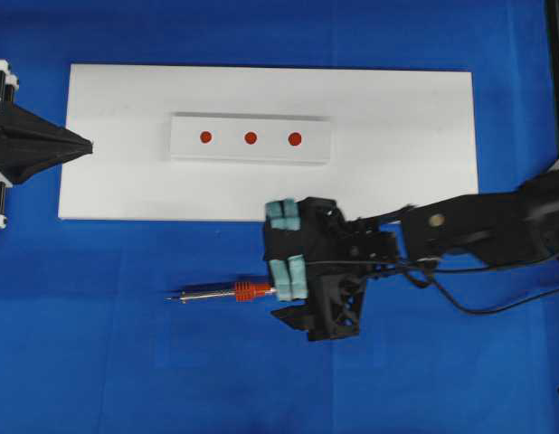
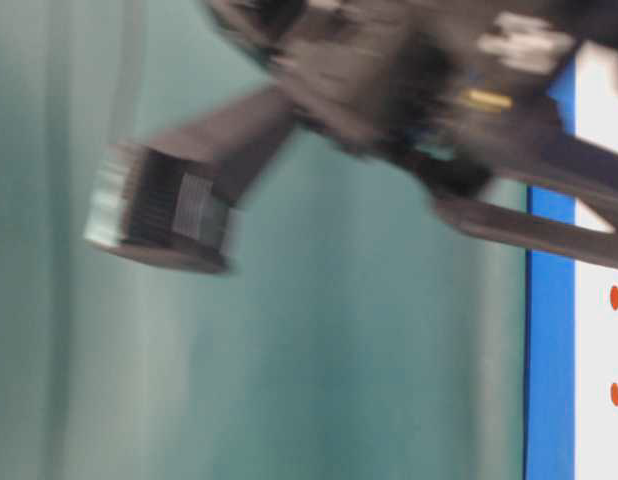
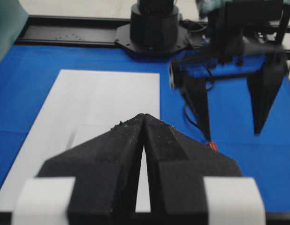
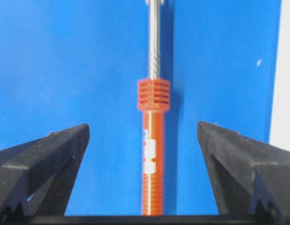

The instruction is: Touch the tip of the soldering iron to the mark.

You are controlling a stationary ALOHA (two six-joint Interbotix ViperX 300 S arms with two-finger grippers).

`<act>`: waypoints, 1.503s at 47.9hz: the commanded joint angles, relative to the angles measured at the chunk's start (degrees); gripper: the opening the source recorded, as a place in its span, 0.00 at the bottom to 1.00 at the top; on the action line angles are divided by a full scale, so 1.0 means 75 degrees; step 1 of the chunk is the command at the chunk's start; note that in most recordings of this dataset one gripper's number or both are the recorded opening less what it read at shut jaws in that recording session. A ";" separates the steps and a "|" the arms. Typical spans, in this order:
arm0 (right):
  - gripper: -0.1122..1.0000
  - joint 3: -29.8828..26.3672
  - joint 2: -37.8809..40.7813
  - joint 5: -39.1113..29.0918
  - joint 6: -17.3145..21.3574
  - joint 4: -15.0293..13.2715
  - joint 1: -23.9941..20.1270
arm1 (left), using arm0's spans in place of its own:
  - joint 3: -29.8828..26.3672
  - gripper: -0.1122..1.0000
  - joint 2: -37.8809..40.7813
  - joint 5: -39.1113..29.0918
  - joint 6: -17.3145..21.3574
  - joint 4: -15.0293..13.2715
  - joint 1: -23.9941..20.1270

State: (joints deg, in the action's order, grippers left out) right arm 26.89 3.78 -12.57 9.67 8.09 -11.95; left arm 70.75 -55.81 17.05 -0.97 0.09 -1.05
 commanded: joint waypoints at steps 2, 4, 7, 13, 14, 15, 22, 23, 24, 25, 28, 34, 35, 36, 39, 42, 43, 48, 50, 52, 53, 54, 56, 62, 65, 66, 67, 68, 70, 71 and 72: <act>0.86 -0.0070 -0.0480 -0.0187 -0.0023 -0.0070 -0.0012 | -0.0070 0.10 0.0035 0.0035 -0.0012 0.0000 0.0000; 0.86 -0.0059 -0.0492 -0.0223 -0.0012 -0.0129 0.0000 | -0.0070 0.10 0.0023 0.0035 0.0000 0.0012 -0.0012; 0.86 -0.0070 -0.0492 -0.0223 -0.0012 -0.0223 0.0012 | -0.0070 0.10 0.0023 0.0035 -0.0012 0.0000 -0.0012; 0.86 -0.0082 -0.0492 -0.0223 -0.0023 -0.0410 0.0141 | -0.0070 0.10 0.0023 0.0035 -0.0012 0.0012 -0.0012; 0.86 -0.0094 -0.0492 -0.0223 -0.0023 -0.0457 0.0188 | -0.0070 0.10 0.0023 0.0035 -0.0012 0.0000 -0.0012; 0.86 -0.0094 -0.0492 -0.0234 -0.0035 -0.0539 0.0270 | -0.0070 0.10 0.0023 0.0035 -0.0012 0.0012 -0.0012; 0.85 -0.0117 -0.0527 -0.0258 -0.0082 -0.0973 0.0902 | -0.0070 0.10 0.0023 0.0047 -0.0012 0.0012 0.0012; 0.85 -0.0117 -0.0527 -0.0270 -0.0094 -0.1043 0.1020 | -0.0070 0.10 0.0023 0.0047 -0.0012 0.0012 0.0023; 0.85 -0.0117 -0.0539 -0.0270 -0.0105 -0.1102 0.1125 | -0.0070 0.10 0.0023 0.0047 -0.0012 0.0012 0.0023; 0.85 -0.0117 -0.0551 -0.0270 -0.0141 -0.1184 0.1313 | -0.0070 0.10 0.0023 0.0047 -0.0012 0.0012 0.0035; 0.85 -0.0129 -0.0562 -0.0270 -0.0176 -0.1324 0.1688 | -0.0070 0.10 0.0023 0.0035 -0.0012 0.0012 0.0059; 0.85 -0.0129 -0.0586 -0.0293 -0.0211 -0.1617 0.2461 | -0.0070 0.10 0.0023 0.0023 -0.0012 0.0012 0.0082; 0.85 -0.0141 -0.0598 -0.0305 -0.0223 -0.1629 0.2555 | -0.0070 0.10 0.0023 0.0023 -0.0012 0.0012 0.0082; 0.85 -0.0141 -0.0598 -0.0316 -0.0223 -0.1652 0.2637 | -0.0070 0.10 0.0035 0.0023 -0.0012 0.0000 0.0082; 0.85 -0.0129 -0.0621 -0.0352 -0.0270 -0.1676 0.2813 | -0.0070 0.10 0.0023 0.0023 -0.0012 0.0012 0.0082; 0.85 -0.0105 -0.0656 -0.0387 -0.0293 -0.1676 0.2848 | -0.0070 0.10 0.0035 0.0023 -0.0012 0.0000 0.0082; 0.85 -0.0082 -0.0680 -0.0410 -0.0305 -0.1688 0.2859 | -0.0070 0.10 0.0035 0.0012 -0.0012 0.0000 0.0082; 0.84 0.0070 -0.0961 -0.0633 -0.0305 -0.1688 0.2859 | -0.0070 0.10 0.0035 0.0023 -0.0012 0.0012 0.0082; 0.84 0.0164 -0.1148 -0.0691 -0.0316 -0.1688 0.2859 | -0.0070 0.10 0.0023 0.0023 -0.0012 0.0012 0.0082; 0.83 0.0293 -0.1371 -0.0727 -0.0316 -0.1711 0.2859 | -0.0070 0.10 0.0023 0.0023 -0.0012 0.0012 0.0082; 0.83 0.0363 -0.1488 -0.0727 -0.0316 -0.1711 0.2859 | -0.0070 0.10 0.0023 0.0023 -0.0012 0.0012 0.0082; 0.82 0.0434 -0.1641 -0.0727 -0.0316 -0.1711 0.2859 | -0.0070 0.10 0.0023 0.0023 -0.0012 0.0012 0.0082; 0.82 0.0609 -0.1922 -0.0715 -0.0316 -0.1711 0.2859 | -0.0070 0.10 0.0035 0.0023 -0.0012 0.0000 0.0082; 0.82 0.1172 -0.2848 -0.0598 -0.0316 -0.1711 0.2859 | -0.0070 0.10 0.0047 0.0035 -0.0012 0.0012 0.0082; 0.82 0.1547 -0.3410 -0.0504 -0.0305 -0.1699 0.2859 | -0.0047 0.10 0.0047 0.0059 -0.0012 0.0012 0.0082; 0.82 0.1664 -0.3562 -0.0457 -0.0293 -0.1711 0.2859 | -0.0070 0.10 0.0035 0.0059 -0.0012 0.0012 0.0082; 0.82 0.1781 -0.3715 -0.0422 -0.0281 -0.1711 0.2859 | -0.0070 0.10 0.0035 0.0059 -0.0012 0.0012 0.0082; 0.82 0.1887 -0.3867 -0.0387 -0.0281 -0.1711 0.2859 | -0.0070 0.10 0.0035 0.0070 -0.0012 0.0012 0.0082; 0.82 0.2098 -0.4160 -0.0340 -0.0258 -0.1711 0.2859 | -0.0070 0.10 0.0023 0.0070 -0.0012 0.0012 0.0082; 0.82 0.2191 -0.4324 -0.0316 -0.0258 -0.1699 0.2859 | -0.0070 0.10 0.0023 0.0070 -0.0012 0.0000 0.0082; 0.82 0.2285 -0.4477 -0.0305 -0.0246 -0.1699 0.2859 | -0.0070 0.10 0.0023 0.0070 -0.0012 0.0012 0.0082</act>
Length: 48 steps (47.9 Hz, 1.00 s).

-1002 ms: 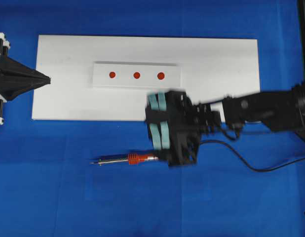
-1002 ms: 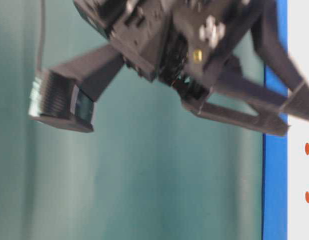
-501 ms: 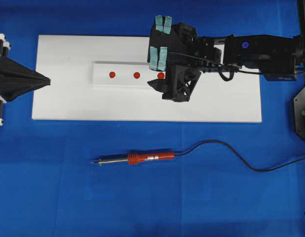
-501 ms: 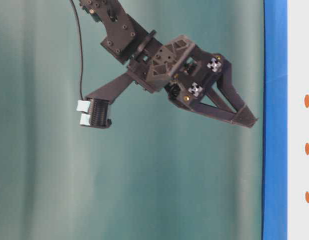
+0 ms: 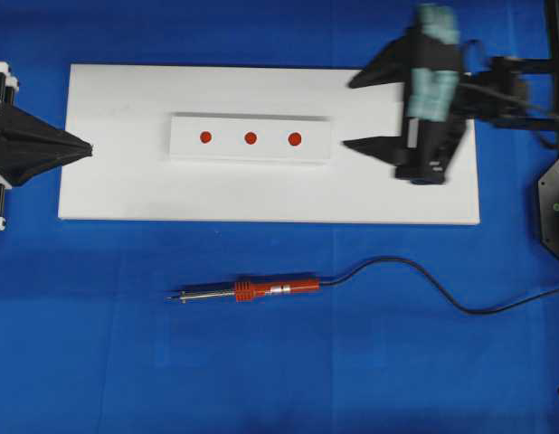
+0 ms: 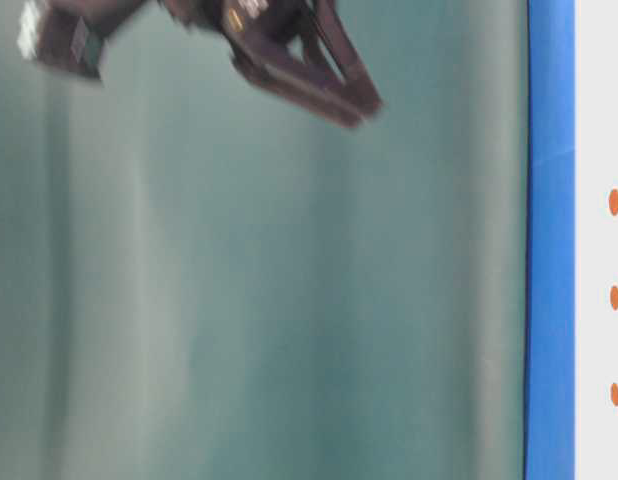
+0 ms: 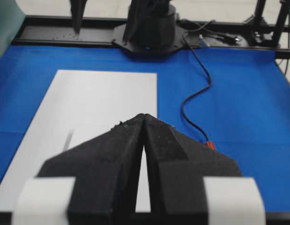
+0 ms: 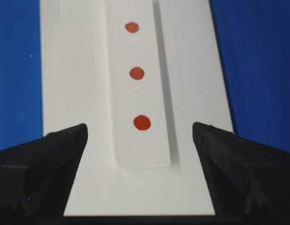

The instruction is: Touch the tip of the soldering iron to the mark.

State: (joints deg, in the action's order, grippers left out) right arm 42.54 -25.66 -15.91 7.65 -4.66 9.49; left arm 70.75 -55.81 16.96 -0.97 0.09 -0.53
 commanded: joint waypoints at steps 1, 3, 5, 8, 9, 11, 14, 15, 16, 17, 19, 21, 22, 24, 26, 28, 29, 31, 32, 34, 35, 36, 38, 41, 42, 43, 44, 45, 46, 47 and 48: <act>0.82 0.0293 -0.0691 0.0152 0.0023 0.0000 0.0000 | -0.0070 0.10 0.0023 0.0082 -0.0012 0.0012 0.0012; 0.82 0.0469 -0.0973 0.0164 0.0035 0.0000 -0.0012 | -0.0070 0.10 0.0023 0.0082 -0.0012 0.0012 0.0012; 0.82 0.0703 -0.1312 0.0164 0.0035 0.0012 0.0000 | -0.0070 0.10 0.0023 0.0082 -0.0012 0.0012 0.0012; 0.82 0.0961 -0.1699 0.0164 0.0035 0.0012 0.0000 | -0.0047 0.10 0.0023 0.0082 -0.0012 0.0012 0.0012; 0.82 0.1043 -0.1816 0.0164 0.0035 0.0012 0.0000 | -0.0070 0.10 0.0023 0.0082 -0.0012 0.0012 0.0012; 0.82 0.1207 -0.2051 0.0164 0.0035 0.0012 0.0000 | -0.0070 0.10 0.0023 0.0082 -0.0012 0.0012 0.0012; 0.82 0.1453 -0.2426 0.0164 0.0059 0.0035 0.0000 | -0.0070 0.10 0.0023 0.0094 -0.0012 0.0012 0.0012; 0.82 0.1523 -0.2531 0.0164 0.0070 0.0035 0.0000 | -0.0070 0.10 0.0023 0.0094 -0.0012 0.0012 0.0012; 0.82 0.1664 -0.2707 0.0188 0.0082 0.0035 0.0000 | -0.0070 0.10 0.0023 0.0094 -0.0012 0.0012 0.0012; 0.82 0.1758 -0.2813 0.0199 0.0082 0.0047 0.0000 | -0.0070 0.10 0.0023 0.0094 -0.0012 0.0000 0.0012; 0.82 0.1945 -0.3035 0.0281 0.0094 0.0047 0.0000 | -0.0070 0.10 0.0023 0.0094 -0.0012 0.0012 0.0012; 0.82 0.2109 -0.3234 0.0328 0.0094 0.0059 0.0000 | -0.0070 0.10 0.0023 0.0094 -0.0012 0.0012 0.0012; 0.82 0.2191 -0.3328 0.0352 0.0117 0.0070 0.0000 | -0.0070 0.10 0.0023 0.0094 -0.0012 0.0012 0.0012; 0.82 0.2379 -0.3527 0.0398 0.0117 0.0117 0.0000 | -0.0070 0.10 0.0023 0.0094 -0.0012 0.0012 0.0012; 0.82 0.2578 -0.3738 0.0445 0.0117 0.0187 0.0000 | -0.0070 0.10 0.0023 0.0094 -0.0012 0.0012 0.0012; 0.82 0.2730 -0.3902 0.0492 0.0117 0.0234 0.0000 | -0.0070 0.10 0.0023 0.0094 -0.0012 0.0012 0.0012; 0.82 0.2801 -0.3961 0.0516 0.0117 0.0258 0.0000 | -0.0070 0.10 0.0023 0.0094 -0.0012 0.0012 0.0012; 0.82 0.2941 -0.4090 0.0551 0.0117 0.0328 0.0000 | -0.0070 0.10 0.0023 0.0094 -0.0012 0.0012 0.0012; 0.82 0.3012 -0.4148 0.0574 0.0117 0.0352 0.0000 | -0.0047 0.10 0.0035 0.0094 -0.0012 0.0000 0.0012; 0.82 0.3129 -0.4230 0.0598 0.0117 0.0398 0.0000 | -0.0070 0.10 0.0023 0.0094 -0.0012 0.0012 0.0012; 0.82 0.3199 -0.4301 0.0609 0.0117 0.0434 0.0000 | -0.0070 0.10 0.0035 0.0094 -0.0012 0.0012 0.0012; 0.82 0.3246 -0.4324 0.0633 0.0117 0.0457 0.0000 | -0.0070 0.10 0.0047 0.0105 -0.0012 0.0000 0.0012; 0.82 0.3328 -0.4383 0.0645 0.0117 0.0480 -0.0012 | -0.0070 0.10 0.0047 0.0129 -0.0012 0.0012 0.0023; 0.82 0.3410 -0.4418 0.0691 0.0117 0.0516 -0.0012 | -0.0070 0.10 0.0059 0.0164 -0.0012 0.0012 0.0012; 0.82 0.3422 -0.4418 0.0703 0.0117 0.0516 -0.0012 | -0.0070 0.10 0.0070 0.0176 -0.0012 0.0000 0.0012; 0.82 0.3434 -0.4418 0.0715 0.0117 0.0516 -0.0012 | -0.0047 0.10 0.0070 0.0188 -0.0012 0.0012 0.0023; 0.82 0.3445 -0.4418 0.0727 0.0117 0.0516 -0.0012 | -0.0070 0.10 0.0070 0.0188 -0.0012 0.0012 0.0012; 0.82 0.3445 -0.4418 0.0727 0.0117 0.0516 -0.0012 | -0.0070 0.10 0.0070 0.0199 -0.0012 0.0000 0.0012; 0.82 0.3445 -0.4418 0.0727 0.0117 0.0516 -0.0023 | -0.0047 0.10 0.0070 0.0211 -0.0012 0.0000 0.0012; 0.82 0.3445 -0.4406 0.0738 0.0117 0.0516 -0.0023 | -0.0047 0.10 0.0070 0.0211 -0.0012 0.0012 0.0023; 0.82 0.3445 -0.4406 0.0727 0.0094 0.0516 -0.0023 | -0.0070 0.10 0.0070 0.0211 -0.0012 0.0012 0.0012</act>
